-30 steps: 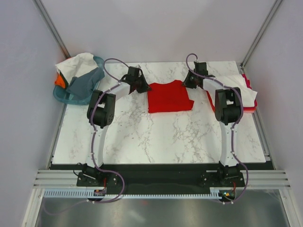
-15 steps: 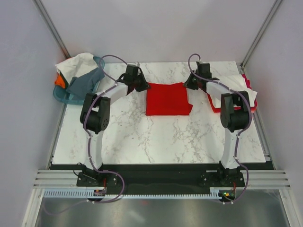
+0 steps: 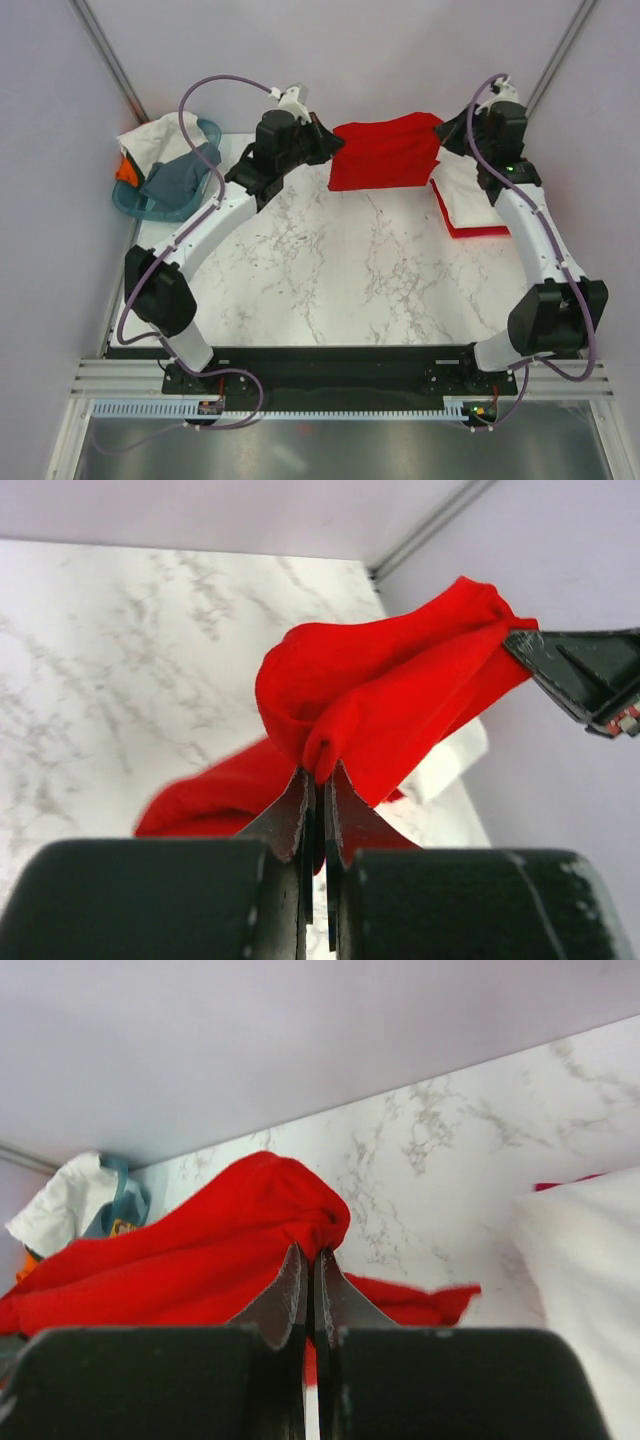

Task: Fold and stack the t-shirts
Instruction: Neatly place the folded tshirt to the corner

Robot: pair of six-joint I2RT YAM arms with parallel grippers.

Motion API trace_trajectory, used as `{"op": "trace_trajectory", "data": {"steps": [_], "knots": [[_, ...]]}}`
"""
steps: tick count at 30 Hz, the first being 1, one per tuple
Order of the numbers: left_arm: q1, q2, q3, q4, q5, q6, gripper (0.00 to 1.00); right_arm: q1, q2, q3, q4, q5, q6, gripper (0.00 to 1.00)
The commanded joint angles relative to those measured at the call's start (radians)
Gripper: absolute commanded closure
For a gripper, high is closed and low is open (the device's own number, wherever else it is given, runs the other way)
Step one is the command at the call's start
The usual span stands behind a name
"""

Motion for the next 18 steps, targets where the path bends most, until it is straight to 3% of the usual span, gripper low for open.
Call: {"op": "trace_trajectory", "data": {"steps": [1, 7, 11, 18], "knots": [[-0.057, -0.039, 0.069, 0.033, -0.045, 0.021, 0.98, -0.079, -0.109, 0.100, -0.137, 0.101, -0.012, 1.00], [-0.209, 0.056, 0.200, 0.065, -0.075, -0.006, 0.98, -0.246, -0.148, 0.275, -0.355, 0.178, -0.044, 1.00], [-0.334, 0.178, 0.313, 0.136, -0.115, -0.008, 0.98, -0.372, -0.154, 0.298, -0.404, 0.178, -0.040, 1.00], [-0.427, 0.451, 0.610, 0.156, -0.123, -0.069, 0.98, -0.547, -0.097, 0.323, -0.447, 0.163, -0.055, 1.00]]}}
